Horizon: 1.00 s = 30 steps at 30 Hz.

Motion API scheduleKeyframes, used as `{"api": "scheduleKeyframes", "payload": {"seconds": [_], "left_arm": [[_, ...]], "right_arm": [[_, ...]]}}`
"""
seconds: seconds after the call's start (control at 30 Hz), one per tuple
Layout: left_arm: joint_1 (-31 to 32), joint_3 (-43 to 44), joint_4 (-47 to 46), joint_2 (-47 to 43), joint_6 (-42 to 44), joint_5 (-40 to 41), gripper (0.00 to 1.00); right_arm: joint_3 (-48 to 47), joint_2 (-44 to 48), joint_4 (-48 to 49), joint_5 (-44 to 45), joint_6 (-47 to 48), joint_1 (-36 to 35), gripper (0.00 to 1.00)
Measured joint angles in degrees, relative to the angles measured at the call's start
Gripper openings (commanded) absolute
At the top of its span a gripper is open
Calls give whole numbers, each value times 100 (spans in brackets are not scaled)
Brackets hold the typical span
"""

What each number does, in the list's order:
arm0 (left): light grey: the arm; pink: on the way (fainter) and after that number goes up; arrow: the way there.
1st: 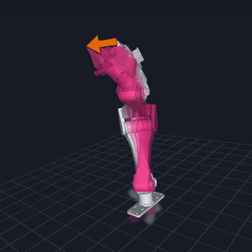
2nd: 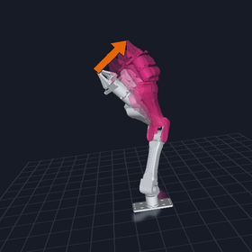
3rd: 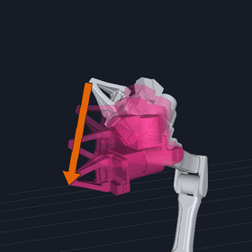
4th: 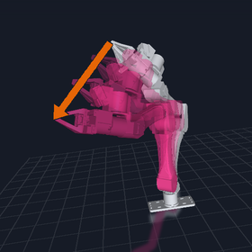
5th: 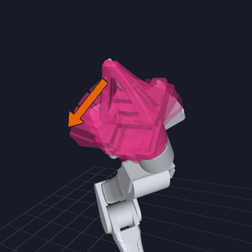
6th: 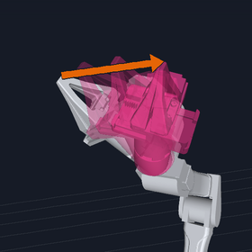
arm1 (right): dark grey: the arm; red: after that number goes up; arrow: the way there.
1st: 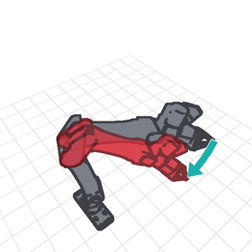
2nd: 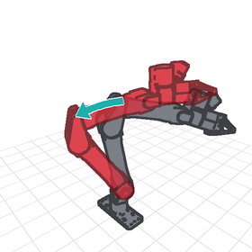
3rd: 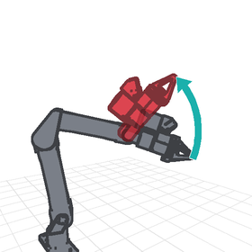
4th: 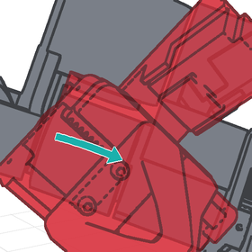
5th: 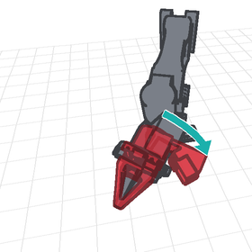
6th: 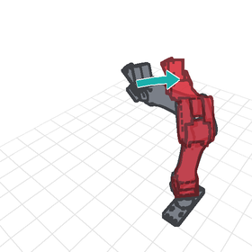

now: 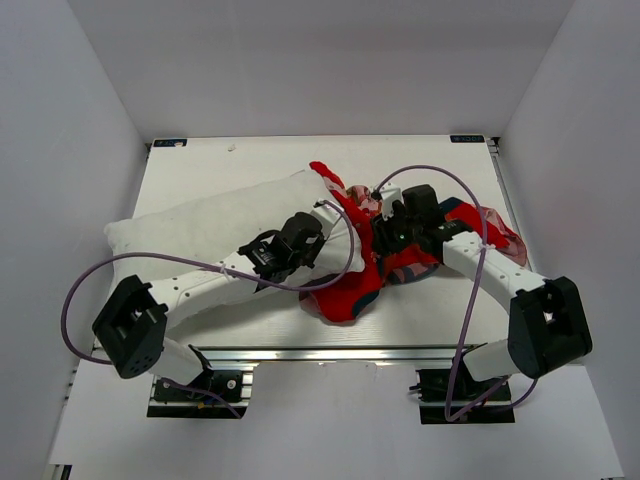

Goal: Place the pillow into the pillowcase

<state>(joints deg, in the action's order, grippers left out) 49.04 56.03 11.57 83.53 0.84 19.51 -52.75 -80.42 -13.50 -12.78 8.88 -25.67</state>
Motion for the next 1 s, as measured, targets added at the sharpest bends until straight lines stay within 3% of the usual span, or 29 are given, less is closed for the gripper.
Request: {"api": "scheduleKeyframes", "payload": {"seconds": [0.1,0.37,0.43,0.47,0.53,0.57,0.73,1.0], "left_arm": [[-50,-129,-22,-173,-33,0,0],[-114,-157,-15,-280,-219,-2,0],[-129,-157,-15,-280,-240,-4,0],[-138,-157,-15,-280,-249,-4,0],[-160,-157,-15,-280,-280,-9,0],[-177,-157,-15,-280,-286,-13,0],[-367,-170,-35,-282,-323,-59,0],[-815,-212,-205,-258,-319,-284,0]], "right_arm": [[-118,-48,9,-2,-22,11,52],[-275,-435,48,-157,-264,11,53],[-278,-564,44,-201,-313,11,42],[-280,-619,42,-225,-345,11,24],[-304,-699,31,-273,-365,11,5],[-332,-717,7,-299,-382,13,0],[-485,-501,-289,-811,-240,181,0],[-662,737,-1672,-2660,1381,726,0]]}}
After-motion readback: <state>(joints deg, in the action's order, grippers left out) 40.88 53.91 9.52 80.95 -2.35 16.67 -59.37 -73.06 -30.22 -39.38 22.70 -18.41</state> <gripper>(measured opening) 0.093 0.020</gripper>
